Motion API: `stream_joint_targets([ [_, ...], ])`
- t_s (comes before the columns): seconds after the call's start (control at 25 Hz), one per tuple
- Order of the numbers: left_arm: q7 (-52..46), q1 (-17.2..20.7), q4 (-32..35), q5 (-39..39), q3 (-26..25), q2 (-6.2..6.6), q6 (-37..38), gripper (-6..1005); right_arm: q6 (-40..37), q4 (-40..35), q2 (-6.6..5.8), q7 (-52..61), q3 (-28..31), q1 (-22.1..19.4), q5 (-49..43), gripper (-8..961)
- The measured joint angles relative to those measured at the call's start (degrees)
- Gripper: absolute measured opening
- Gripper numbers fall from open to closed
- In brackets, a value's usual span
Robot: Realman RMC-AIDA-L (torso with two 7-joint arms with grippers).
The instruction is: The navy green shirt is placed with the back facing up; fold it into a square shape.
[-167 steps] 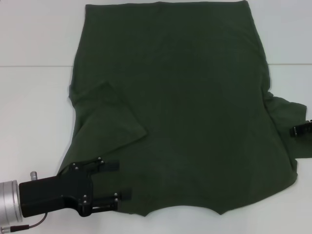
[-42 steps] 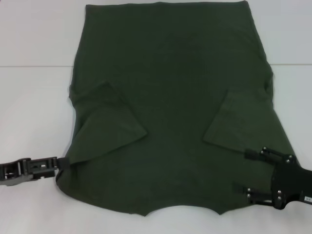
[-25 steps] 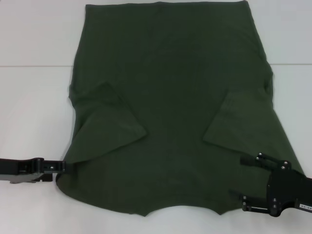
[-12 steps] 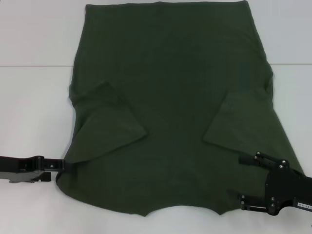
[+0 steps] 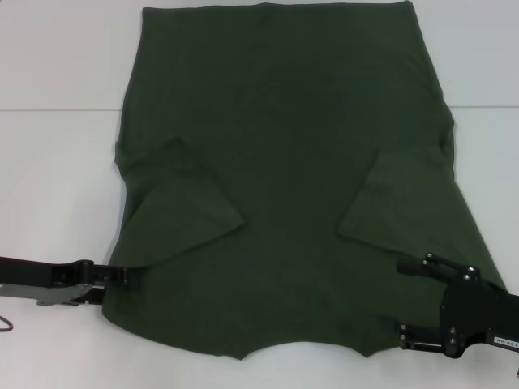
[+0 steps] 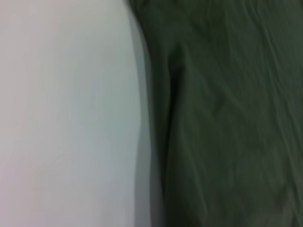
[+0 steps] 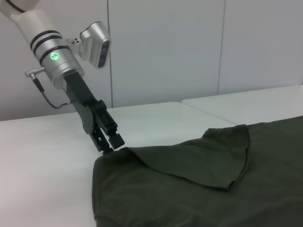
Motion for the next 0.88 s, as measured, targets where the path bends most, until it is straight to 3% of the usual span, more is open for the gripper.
stream_joint_targets([
  [0.36, 0.2, -2.6, -2.8, -0.4, 1.5, -0.46, -0.2, 818, 0.2, 0.1, 0.08, 0.1, -0.2, 0.0, 0.0, 906],
  [0.84, -0.1, -2.3, -1.4, 0.1, 4.2, -1.02, -2.9, 785, 0.0, 0.2, 0.09, 0.2, -0.2, 0.0, 0.0, 905],
  [0.88, -0.1, -2.3, -1.5, 0.1, 4.4, -1.02, -3.1, 736, -0.1, 0.2, 0.09, 0.2, -0.2, 0.0, 0.0, 905],
])
